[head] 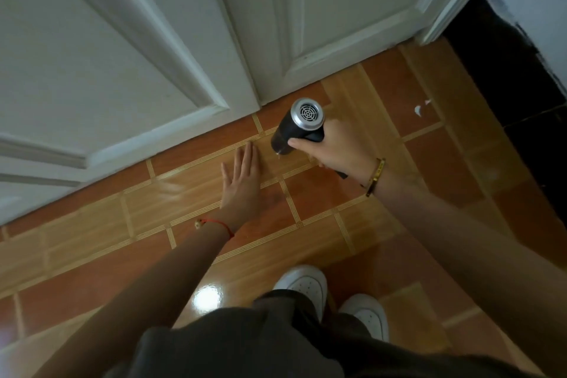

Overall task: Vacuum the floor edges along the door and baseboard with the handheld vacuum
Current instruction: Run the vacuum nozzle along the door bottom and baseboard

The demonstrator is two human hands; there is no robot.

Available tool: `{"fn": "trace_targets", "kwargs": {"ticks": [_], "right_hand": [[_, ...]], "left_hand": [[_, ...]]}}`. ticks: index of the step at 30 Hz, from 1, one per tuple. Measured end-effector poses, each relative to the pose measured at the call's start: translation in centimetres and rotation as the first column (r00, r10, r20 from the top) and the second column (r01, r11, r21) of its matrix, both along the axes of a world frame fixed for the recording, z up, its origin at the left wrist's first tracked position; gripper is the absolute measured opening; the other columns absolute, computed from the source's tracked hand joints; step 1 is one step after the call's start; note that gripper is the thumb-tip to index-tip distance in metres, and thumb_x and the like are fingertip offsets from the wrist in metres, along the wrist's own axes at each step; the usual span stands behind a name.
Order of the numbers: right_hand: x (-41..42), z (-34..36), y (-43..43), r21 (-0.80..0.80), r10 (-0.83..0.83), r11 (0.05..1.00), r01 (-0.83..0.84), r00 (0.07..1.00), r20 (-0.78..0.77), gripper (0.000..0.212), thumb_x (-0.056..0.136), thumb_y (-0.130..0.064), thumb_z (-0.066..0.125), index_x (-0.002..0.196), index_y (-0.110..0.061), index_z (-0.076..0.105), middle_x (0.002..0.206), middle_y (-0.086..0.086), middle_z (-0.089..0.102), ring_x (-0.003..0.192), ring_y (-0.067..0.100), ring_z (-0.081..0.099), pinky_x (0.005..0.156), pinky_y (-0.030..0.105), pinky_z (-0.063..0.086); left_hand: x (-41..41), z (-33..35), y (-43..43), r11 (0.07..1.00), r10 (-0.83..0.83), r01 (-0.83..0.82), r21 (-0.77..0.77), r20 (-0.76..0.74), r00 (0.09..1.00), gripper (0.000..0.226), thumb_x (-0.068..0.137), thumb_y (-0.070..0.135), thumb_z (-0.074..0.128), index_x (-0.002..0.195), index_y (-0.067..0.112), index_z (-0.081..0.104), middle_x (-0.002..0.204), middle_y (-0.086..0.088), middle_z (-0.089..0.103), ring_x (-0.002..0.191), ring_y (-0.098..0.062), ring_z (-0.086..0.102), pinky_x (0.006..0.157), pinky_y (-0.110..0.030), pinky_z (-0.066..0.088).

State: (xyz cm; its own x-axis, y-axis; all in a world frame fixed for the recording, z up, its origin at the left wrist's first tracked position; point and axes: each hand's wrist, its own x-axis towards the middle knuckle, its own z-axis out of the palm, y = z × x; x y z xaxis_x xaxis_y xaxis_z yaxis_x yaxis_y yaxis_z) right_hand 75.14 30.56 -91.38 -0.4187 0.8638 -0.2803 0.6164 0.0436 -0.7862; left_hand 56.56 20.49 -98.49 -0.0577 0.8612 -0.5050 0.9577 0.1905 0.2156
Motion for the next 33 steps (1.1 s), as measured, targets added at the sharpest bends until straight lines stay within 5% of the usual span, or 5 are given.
{"fn": "trace_targets", "kwargs": {"ticks": [6,14,20,23,33], "right_hand": [[0.0,-0.7,-0.3,-0.093,0.068,0.994,-0.062,0.996,0.061,0.038,0.085,-0.042,0.069,0.081,-0.005,0.066,0.060,0.002,0.066,0.044,0.006,0.059,0.046,0.013,0.045],[1.5,-0.4,-0.8,0.007,0.049,0.999,-0.050,0.997,0.054,0.036,0.083,-0.038,0.073,0.110,-0.015,0.066,0.076,-0.021,0.058,0.063,-0.007,0.052,0.058,0.009,0.037],[5.1,-0.5,-1.0,0.157,-0.228,0.962,0.221,0.973,0.024,0.046,0.081,-0.039,0.075,0.116,-0.012,0.064,0.101,-0.005,0.067,0.092,0.007,0.060,0.063,0.001,0.040],[8.2,0.0,-0.4,0.137,-0.352,0.927,0.349,0.936,-0.002,0.055,0.080,-0.044,0.074,0.124,-0.014,0.060,0.114,0.001,0.068,0.106,0.014,0.063,0.086,0.024,0.052],[17.3,0.1,-1.1,0.148,-0.611,0.783,0.604,0.792,-0.002,0.027,0.081,-0.043,0.073,0.092,-0.020,0.062,0.076,-0.005,0.064,0.061,0.001,0.057,0.056,0.010,0.040]], "left_hand": [[0.4,-0.2,-0.2,1.000,0.000,0.000,-0.007,-0.049,0.999,0.120,0.082,0.071,0.054,0.153,0.009,-0.021,0.162,-0.005,-0.027,0.149,-0.027,-0.025,0.119,-0.062,-0.002],[0.8,-0.3,-0.3,0.999,0.042,-0.041,0.017,-0.018,0.999,0.124,0.079,0.068,0.060,0.153,0.008,-0.019,0.162,-0.010,-0.027,0.148,-0.030,-0.025,0.119,-0.062,-0.006],[3.1,0.3,1.3,0.989,-0.048,0.041,0.145,0.049,0.998,0.119,0.082,0.065,0.061,0.154,0.014,-0.020,0.162,-0.006,-0.027,0.148,-0.026,-0.027,0.119,-0.058,-0.012],[5.3,1.1,3.8,0.978,-0.156,0.147,0.151,0.051,0.986,0.120,0.082,0.068,0.058,0.153,0.015,-0.022,0.161,-0.005,-0.030,0.148,-0.025,-0.027,0.119,-0.056,-0.013],[14.8,0.9,10.2,0.918,-0.387,0.379,0.120,0.055,0.920,0.118,0.082,0.061,0.064,0.154,0.014,-0.017,0.164,-0.004,-0.021,0.150,-0.022,-0.020,0.119,-0.058,-0.011]]}}
